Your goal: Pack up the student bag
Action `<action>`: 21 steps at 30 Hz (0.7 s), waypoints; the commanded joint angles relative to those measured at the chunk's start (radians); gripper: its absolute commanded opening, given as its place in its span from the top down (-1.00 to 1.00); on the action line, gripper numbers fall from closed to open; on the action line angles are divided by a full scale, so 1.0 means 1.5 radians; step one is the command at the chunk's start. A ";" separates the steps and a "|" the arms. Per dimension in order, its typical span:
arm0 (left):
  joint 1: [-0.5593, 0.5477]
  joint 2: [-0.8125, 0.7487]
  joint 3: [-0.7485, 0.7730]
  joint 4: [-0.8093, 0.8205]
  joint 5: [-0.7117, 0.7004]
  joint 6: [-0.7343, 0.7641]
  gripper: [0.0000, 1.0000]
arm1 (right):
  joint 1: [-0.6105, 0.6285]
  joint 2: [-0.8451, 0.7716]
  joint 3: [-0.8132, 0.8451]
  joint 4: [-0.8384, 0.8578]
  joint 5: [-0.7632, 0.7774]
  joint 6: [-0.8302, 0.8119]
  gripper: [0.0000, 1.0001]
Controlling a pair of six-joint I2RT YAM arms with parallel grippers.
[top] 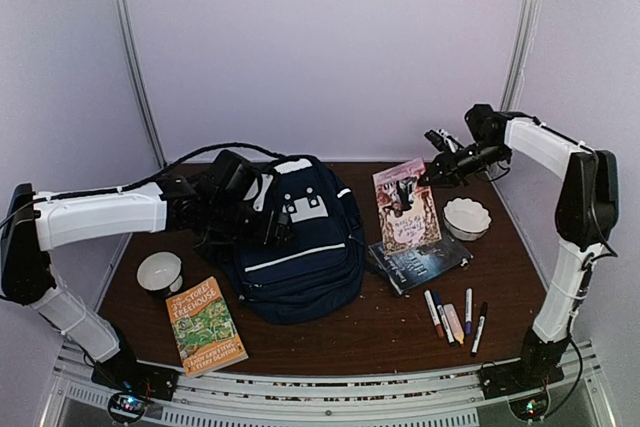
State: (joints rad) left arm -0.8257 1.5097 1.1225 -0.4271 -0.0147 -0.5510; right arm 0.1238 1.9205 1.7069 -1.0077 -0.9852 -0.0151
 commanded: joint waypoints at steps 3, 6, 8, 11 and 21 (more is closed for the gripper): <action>-0.003 -0.048 -0.019 0.216 0.070 -0.049 -0.78 | 0.023 -0.139 -0.037 0.000 -0.028 -0.085 1.00; -0.005 -0.063 -0.054 0.355 0.108 -0.075 -0.84 | 0.048 -0.205 -0.066 0.016 -0.044 -0.119 1.00; -0.008 -0.066 -0.068 0.423 0.127 -0.084 -0.86 | 0.064 -0.241 -0.079 0.017 -0.053 -0.145 1.00; -0.011 -0.068 -0.084 0.497 0.140 -0.088 -0.91 | 0.105 -0.275 -0.087 -0.020 -0.057 -0.210 1.00; -0.011 -0.099 -0.032 0.328 0.202 0.180 -0.96 | 0.235 -0.257 -0.084 -0.176 -0.028 -0.421 1.00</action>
State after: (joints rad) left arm -0.8391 1.3998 0.9955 0.1844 0.2100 -0.5304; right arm 0.4156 1.5032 1.5768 -1.1435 -1.0573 -0.4610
